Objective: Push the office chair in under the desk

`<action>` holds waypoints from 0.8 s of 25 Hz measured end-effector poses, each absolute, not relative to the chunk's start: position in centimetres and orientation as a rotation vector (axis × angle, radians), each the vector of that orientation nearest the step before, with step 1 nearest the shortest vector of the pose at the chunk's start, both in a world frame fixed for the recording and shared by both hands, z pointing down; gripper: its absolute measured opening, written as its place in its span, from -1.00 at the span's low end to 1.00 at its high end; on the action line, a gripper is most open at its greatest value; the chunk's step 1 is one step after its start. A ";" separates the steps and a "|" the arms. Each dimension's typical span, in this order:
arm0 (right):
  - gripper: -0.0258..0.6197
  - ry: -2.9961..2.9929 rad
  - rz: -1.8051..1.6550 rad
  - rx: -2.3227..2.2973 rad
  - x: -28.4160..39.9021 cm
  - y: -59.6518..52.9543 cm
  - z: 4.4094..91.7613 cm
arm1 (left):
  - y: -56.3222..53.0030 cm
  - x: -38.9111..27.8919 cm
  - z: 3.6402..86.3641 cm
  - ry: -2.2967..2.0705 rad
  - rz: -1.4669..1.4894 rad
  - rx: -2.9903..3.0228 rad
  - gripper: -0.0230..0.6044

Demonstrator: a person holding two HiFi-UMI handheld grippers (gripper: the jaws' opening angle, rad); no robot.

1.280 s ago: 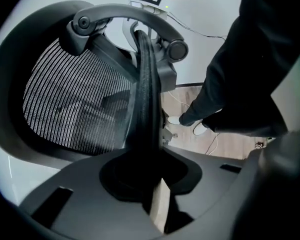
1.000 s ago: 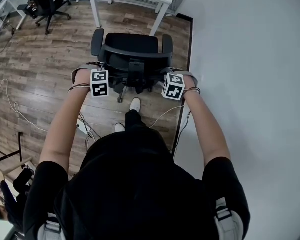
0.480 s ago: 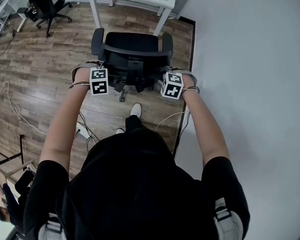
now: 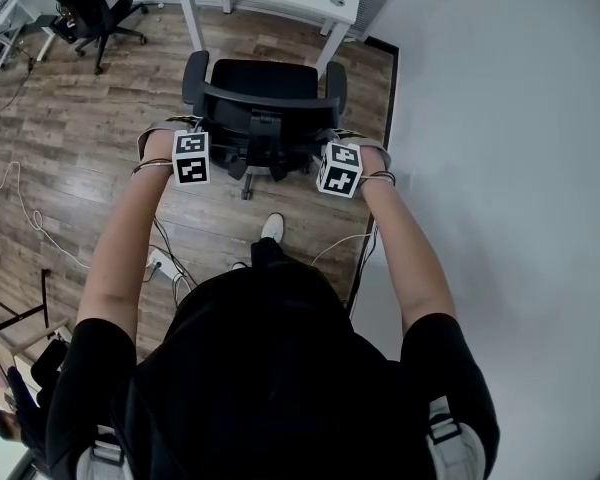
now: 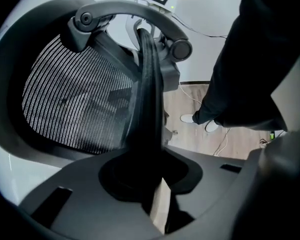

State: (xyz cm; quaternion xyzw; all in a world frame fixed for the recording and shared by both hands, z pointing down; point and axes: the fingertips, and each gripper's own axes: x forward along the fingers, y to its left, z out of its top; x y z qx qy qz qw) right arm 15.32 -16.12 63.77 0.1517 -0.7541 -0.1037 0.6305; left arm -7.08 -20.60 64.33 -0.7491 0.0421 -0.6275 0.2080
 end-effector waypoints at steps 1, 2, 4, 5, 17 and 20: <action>-0.61 -1.727 -0.243 0.348 15.3 -17.7 63.3 | -22.2 -7.1 63.9 0.117 -1.749 -2.085 -0.67; -0.61 -1.726 -0.247 0.345 15.3 -19.7 62.7 | -24.1 -7.1 63.4 0.115 -1.753 -2.088 -0.67; -0.62 -1.726 -0.244 0.335 15.3 -22.4 62.2 | -26.8 -7.2 62.9 0.107 -1.763 -2.095 -0.67; -0.62 -1.726 -0.238 0.329 15.2 -22.9 62.3 | -27.3 -7.2 63.0 0.103 -1.768 -2.098 -0.67; -0.62 -1.732 -0.184 0.281 12.5 -33.5 59.8 | -37.8 -9.8 61.1 0.076 -1.797 -2.131 -0.67; -0.62 -1.736 -0.186 0.275 12.7 -33.0 59.5 | -37.3 -9.6 60.9 0.070 -1.804 -2.134 -0.67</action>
